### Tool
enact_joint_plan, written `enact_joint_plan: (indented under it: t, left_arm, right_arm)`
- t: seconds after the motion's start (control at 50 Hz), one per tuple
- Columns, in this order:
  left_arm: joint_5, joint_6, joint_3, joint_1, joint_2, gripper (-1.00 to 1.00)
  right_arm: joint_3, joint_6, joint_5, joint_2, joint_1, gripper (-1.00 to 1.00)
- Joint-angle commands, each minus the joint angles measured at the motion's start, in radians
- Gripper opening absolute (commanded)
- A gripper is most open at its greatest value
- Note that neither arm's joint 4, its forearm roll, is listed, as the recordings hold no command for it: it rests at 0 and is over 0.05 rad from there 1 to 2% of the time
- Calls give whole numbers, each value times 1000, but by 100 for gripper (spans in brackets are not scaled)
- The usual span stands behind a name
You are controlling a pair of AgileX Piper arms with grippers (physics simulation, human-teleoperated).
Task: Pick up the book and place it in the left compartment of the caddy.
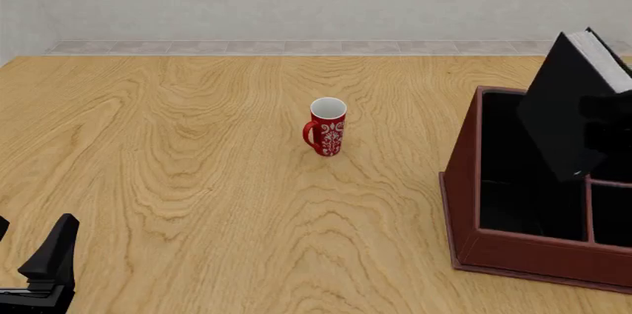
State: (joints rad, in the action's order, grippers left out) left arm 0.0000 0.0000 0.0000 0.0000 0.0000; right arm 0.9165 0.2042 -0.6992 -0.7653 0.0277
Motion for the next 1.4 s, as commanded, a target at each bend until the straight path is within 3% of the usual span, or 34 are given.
enact_joint_plan:
  t: [0.02, 0.78, 1.4]
  left_arm:
    - [0, 0, 0, 0, 0, 100]
    - [0, 0, 0, 0, 0, 100]
    - [0, 0, 0, 0, 0, 100]
  right_arm:
    - [-17, -22, 41, -37, -7, -100]
    - [-80, -21, 190, -191, -54, -100]
    - [-165, -67, 267, -220, -55, -100]
